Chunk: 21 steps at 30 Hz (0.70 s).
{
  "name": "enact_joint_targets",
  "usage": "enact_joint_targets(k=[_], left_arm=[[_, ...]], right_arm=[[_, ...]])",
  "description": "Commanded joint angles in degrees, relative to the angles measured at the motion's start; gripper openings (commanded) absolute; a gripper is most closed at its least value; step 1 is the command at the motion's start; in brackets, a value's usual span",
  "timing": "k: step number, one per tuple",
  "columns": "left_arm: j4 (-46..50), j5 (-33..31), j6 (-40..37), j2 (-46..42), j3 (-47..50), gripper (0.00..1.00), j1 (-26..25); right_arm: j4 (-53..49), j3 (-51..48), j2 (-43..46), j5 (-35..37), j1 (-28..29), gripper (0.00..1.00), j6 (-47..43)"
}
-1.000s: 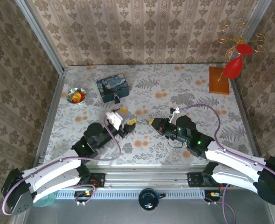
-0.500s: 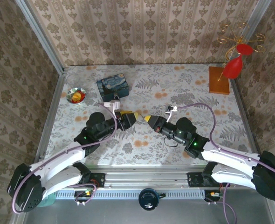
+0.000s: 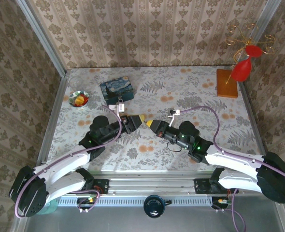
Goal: Unlock a padlock with a key
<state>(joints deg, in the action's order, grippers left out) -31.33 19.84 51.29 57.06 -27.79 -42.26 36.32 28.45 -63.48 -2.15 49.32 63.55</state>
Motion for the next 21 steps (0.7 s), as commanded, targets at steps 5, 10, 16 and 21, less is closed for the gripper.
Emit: enact_joint_targets(k=[5,10,16,21], left_arm=[[-4.8,3.9,2.5,1.6,0.9,0.44,0.7],[-9.4,5.9,4.5,3.5,1.2,0.33,0.6],[-10.6,6.3,4.6,3.6,1.6,0.11,-0.1],[-12.0,5.7,4.7,3.4,1.7,0.02,-0.2]], right_arm=[[2.6,1.7,0.2,-0.2,0.4,0.0,-0.3],[3.0,1.8,0.0,-0.2,0.5,0.0,-0.3],[2.8,1.3,0.2,0.4,0.6,0.0,-0.3],[2.5,1.0,0.7,1.1,0.5,0.0,-0.1]])
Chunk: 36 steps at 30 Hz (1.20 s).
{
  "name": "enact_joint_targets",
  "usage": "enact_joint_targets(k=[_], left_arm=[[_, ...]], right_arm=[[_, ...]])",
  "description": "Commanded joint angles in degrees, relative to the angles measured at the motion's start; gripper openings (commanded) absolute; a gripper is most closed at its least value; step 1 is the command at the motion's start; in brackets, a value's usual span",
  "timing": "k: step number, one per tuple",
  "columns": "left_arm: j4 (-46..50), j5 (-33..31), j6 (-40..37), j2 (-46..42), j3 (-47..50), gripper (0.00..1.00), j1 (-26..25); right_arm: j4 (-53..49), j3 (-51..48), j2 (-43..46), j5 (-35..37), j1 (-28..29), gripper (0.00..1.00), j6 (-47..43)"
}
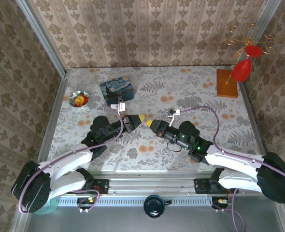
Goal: Unlock a padlock with a key
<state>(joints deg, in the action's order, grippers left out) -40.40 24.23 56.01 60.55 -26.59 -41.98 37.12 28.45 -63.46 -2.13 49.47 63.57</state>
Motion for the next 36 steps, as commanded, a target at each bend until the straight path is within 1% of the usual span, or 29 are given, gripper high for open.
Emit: enact_joint_targets(k=[1,2,6,7,8,9,10,11,12,15,18,20,23,29,33,36], left_arm=[[-3.7,0.8,0.1,-0.2,0.7,0.01,-0.6],[-4.2,0.4,0.2,-0.3,0.8,0.0,-0.6],[-4.3,-0.8,-0.5,-0.1,0.5,0.0,-0.7],[-3.9,-1.4,-0.9,-0.3,0.6,0.0,-0.6],[-2.5,-2.4,-1.6,-0.9,0.7,0.0,-0.5],[0.2,-3.9,-2.8,-1.8,0.5,0.0,-0.4],[4.0,-5.5,-4.5,-3.0,0.0,0.0,-0.4],[8.9,-7.2,-6.4,-4.3,-1.0,0.0,-0.8],[11.1,-7.8,-7.8,-5.3,-1.6,0.0,-1.1],[6.3,-5.1,-7.0,-5.2,-1.4,0.0,-1.1],[2.5,-2.4,-4.7,-2.9,-2.1,0.0,-1.4],[-1.9,-1.9,-1.7,-1.4,-1.7,0.0,-2.0],[-8.8,-0.9,2.0,1.1,-1.6,0.0,-2.9],[-10.7,-1.9,2.7,2.5,-2.1,0.0,-4.2],[-12.2,-1.8,3.3,2.7,-2.2,0.0,-4.3],[-12.9,-1.6,3.5,2.5,-2.2,0.0,-4.3]], right_arm=[[1.8,0.9,0.8,1.2,0.4,0.0,-0.1],[1.9,0.8,0.9,1.3,0.4,0.0,-0.1],[0.9,0.8,1.8,2.0,0.4,0.0,-0.2],[0.4,0.9,2.2,2.1,0.3,0.07,-0.6],[-0.4,1.1,2.8,2.3,0.3,0.19,-1.6],[-1.3,1.1,3.5,2.6,0.3,0.35,-3.3],[-2.4,1.0,4.2,3.2,0.2,0.46,-4.9],[-3.7,0.7,4.9,4.1,0.1,0.55,-5.9],[-4.0,0.2,5.4,5.0,0.0,0.61,-6.4],[2.4,-2.5,5.2,3.8,-0.1,0.62,-7.2],[8.6,-2.7,3.7,-1.5,-0.1,0.64,-9.6],[9.1,-2.0,3.2,-3.4,0.0,0.65,-10.6],[9.9,-2.2,3.1,-3.6,0.0,0.65,-10.6],[10.1,-2.0,2.8,-5.5,0.0,0.62,-10.7],[9.8,-3.3,3.3,-4.0,0.0,0.59,-10.2],[9.2,-4.3,4.0,-2.0,-0.1,0.59,-9.7]])
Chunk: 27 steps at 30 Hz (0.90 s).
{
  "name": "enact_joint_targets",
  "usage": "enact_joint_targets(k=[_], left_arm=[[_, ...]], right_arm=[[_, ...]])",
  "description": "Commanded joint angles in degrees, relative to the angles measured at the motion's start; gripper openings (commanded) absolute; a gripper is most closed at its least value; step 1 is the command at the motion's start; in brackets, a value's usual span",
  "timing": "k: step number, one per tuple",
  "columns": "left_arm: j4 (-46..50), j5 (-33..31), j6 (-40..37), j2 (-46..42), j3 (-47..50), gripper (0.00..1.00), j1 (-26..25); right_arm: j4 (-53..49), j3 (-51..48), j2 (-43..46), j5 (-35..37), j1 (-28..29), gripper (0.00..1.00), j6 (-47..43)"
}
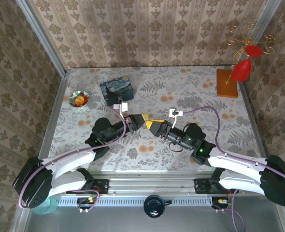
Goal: Unlock a padlock with a key
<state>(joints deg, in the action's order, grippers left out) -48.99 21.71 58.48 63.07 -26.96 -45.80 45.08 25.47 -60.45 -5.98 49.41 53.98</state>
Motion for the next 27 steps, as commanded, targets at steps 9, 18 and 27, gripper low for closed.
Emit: enact_joint_targets(k=[9,18,27], left_arm=[[-3.8,-0.7,1.2,-0.6,-1.2,0.0,-0.5],[-2.4,-0.2,1.0,0.7,-2.7,0.0,-0.5],[-4.6,-0.8,1.9,2.6,-2.0,0.0,-0.5]], right_arm=[[0.8,-0.3,1.2,0.1,-0.2,0.47,0.6],[6.3,-0.1,-1.9,-1.3,-0.3,0.3,3.5],[2.4,0.7,-2.1,-0.2,-0.3,0.05,4.4]])
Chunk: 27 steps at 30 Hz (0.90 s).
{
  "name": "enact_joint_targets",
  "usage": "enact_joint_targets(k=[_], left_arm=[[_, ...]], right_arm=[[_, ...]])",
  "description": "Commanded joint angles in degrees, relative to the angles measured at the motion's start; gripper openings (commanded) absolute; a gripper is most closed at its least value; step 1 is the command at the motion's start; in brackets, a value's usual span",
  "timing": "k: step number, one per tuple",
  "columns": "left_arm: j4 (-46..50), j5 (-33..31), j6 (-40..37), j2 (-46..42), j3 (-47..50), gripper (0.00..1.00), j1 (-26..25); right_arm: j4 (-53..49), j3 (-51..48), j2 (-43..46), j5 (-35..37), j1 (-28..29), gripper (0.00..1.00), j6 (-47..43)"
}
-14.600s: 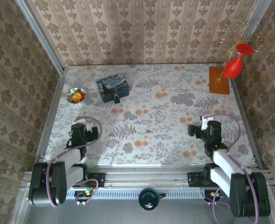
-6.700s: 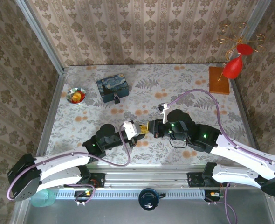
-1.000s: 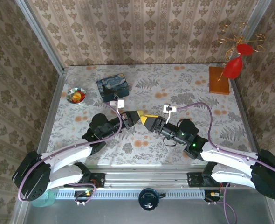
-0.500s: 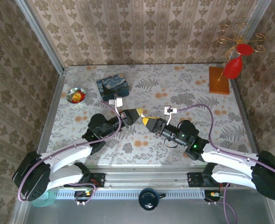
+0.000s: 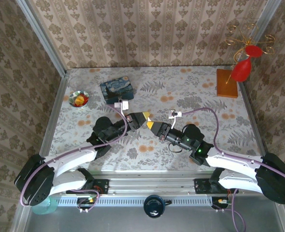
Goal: Unlock a padlock with a key
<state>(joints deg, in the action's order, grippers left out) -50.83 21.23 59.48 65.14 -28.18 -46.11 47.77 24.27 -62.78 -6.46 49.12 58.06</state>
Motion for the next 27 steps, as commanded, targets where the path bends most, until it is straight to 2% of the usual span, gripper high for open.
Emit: enact_joint_targets(k=[1,10,12,13,15,16,18,20,23,27], left_arm=[[-3.2,-0.6,1.1,0.7,-0.6,0.0,-0.2],[1.6,-2.2,-1.0,-0.4,-0.9,0.0,0.4],[4.2,-3.1,-2.2,-1.7,-0.7,0.09,1.4],[9.8,-3.9,-4.4,-2.9,-1.7,0.16,2.0],[30.1,-7.9,-10.8,-5.1,-6.8,0.33,3.2],[39.6,-11.9,-13.9,-6.0,-9.3,0.4,3.6],[48.5,-17.4,-17.0,-7.8,-10.9,0.51,5.8],[53.5,-20.4,-18.3,-9.1,-11.4,0.55,8.8],[61.1,-25.7,-20.9,-8.3,-13.6,0.56,13.1],[63.8,-31.6,-26.5,-2.4,-16.7,0.56,15.1]], right_arm=[[-0.6,1.9,0.3,0.5,-0.2,0.02,0.3],[-4.8,1.8,1.7,1.9,-0.6,0.0,0.3],[-9.7,3.0,2.7,2.0,-1.0,0.0,-1.5],[-15.9,4.6,3.7,2.3,-1.4,0.0,-3.7],[-32.8,9.4,5.5,5.8,-2.6,0.0,-9.3],[-41.6,11.6,6.2,9.0,-3.5,0.0,-12.0],[-53.9,14.6,7.1,12.5,-6.4,0.0,-16.3],[-60.8,15.7,8.0,11.9,-10.0,0.0,-19.8],[-67.7,16.3,10.3,10.8,-14.0,0.0,-24.9],[-71.0,15.2,14.0,12.2,-14.9,0.0,-30.1]])
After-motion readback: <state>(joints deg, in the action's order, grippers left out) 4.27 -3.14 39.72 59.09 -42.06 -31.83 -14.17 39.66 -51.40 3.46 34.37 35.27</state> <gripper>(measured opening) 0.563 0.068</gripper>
